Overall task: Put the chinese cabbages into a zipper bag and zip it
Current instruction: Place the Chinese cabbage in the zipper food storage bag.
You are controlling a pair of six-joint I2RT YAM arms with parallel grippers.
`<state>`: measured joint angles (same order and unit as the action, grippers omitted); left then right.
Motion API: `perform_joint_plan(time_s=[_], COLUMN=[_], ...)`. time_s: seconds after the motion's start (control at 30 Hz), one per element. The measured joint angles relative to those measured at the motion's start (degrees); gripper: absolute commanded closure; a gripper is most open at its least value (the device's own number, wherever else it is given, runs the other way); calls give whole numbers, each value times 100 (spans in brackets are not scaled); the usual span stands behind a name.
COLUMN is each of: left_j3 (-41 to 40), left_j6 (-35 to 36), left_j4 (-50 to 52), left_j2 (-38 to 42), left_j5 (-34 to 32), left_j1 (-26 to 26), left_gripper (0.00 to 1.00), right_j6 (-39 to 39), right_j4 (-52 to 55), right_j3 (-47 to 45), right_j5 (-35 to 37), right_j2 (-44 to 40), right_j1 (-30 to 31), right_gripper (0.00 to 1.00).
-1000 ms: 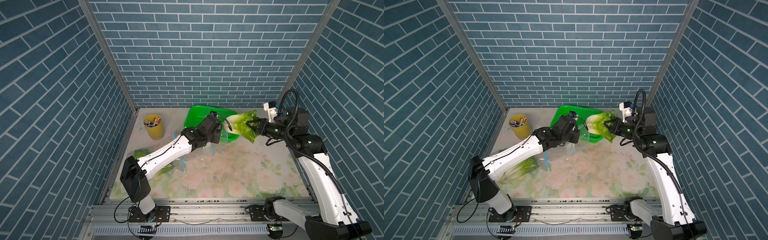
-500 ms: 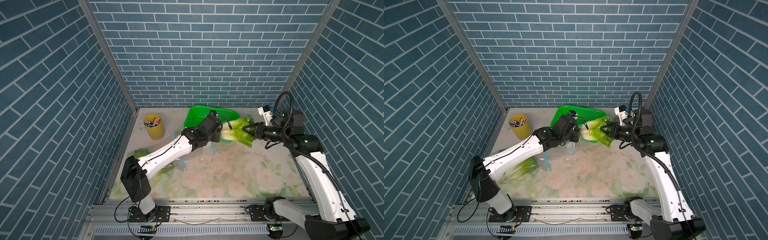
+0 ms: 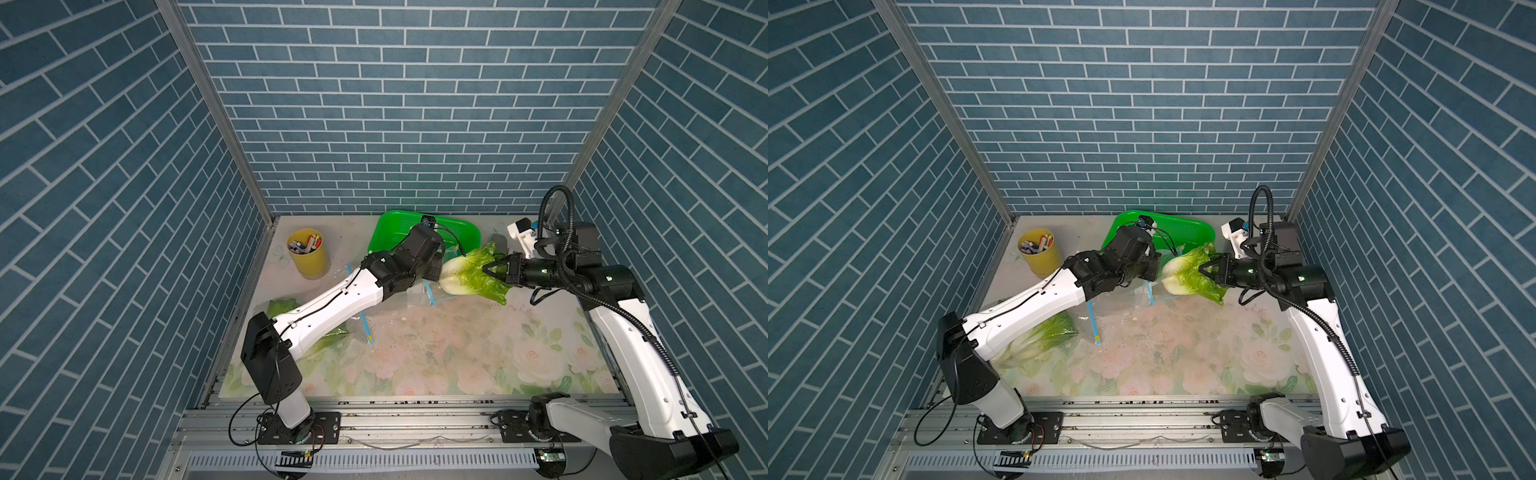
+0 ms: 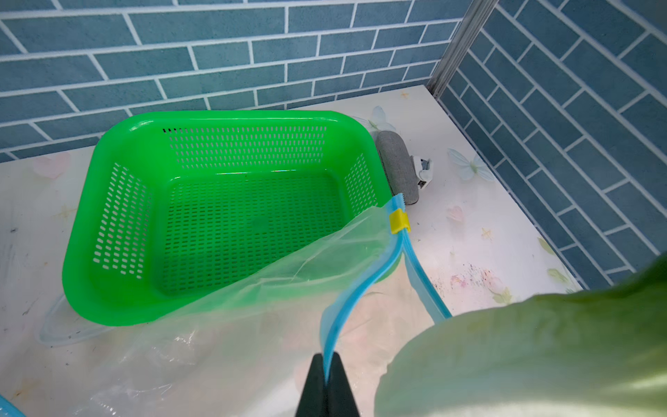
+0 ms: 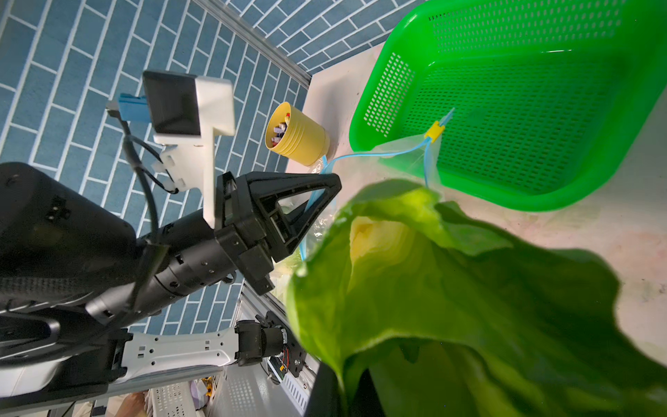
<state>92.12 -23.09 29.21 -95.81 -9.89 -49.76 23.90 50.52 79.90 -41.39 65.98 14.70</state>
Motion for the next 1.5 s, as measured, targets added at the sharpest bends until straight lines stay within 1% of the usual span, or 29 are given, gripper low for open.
perform_joint_plan(time_s=[0.17,0.6,0.87,1.0,1.03,1.1,1.13,1.37,1.5], left_j3=[2,63,85,85,85,85,85,85,85], left_j6=[103,127,105,85,81,79,79,79,74], left_j4=[-28,-96,-136,-168,-177,-184,-188,-212,-210], left_j2=[0,0,0,0,0,2,0,2,2], left_j5=[240,507,533,533,531,535,535,525,485], left_j1=[-7,-90,-116,-118,-118,-118,-118,-118,-120], left_gripper=[100,100,100,100,100,100,100,100,100], right_j6=[-44,11,387,621,662,761,787,931,931], right_j4=[7,-72,-592,-1032,-1106,-1266,-1333,-1705,-1808], right_j3=[76,254,168,-146,-214,-330,-363,-474,-476], right_j5=[52,584,754,785,780,769,763,699,599], right_j2=[254,905,1193,1261,1270,1318,1338,1379,1379], right_j1=[260,796,1067,1163,1172,1193,1193,1204,1204], right_gripper=[100,100,100,100,99,92,90,80,71])
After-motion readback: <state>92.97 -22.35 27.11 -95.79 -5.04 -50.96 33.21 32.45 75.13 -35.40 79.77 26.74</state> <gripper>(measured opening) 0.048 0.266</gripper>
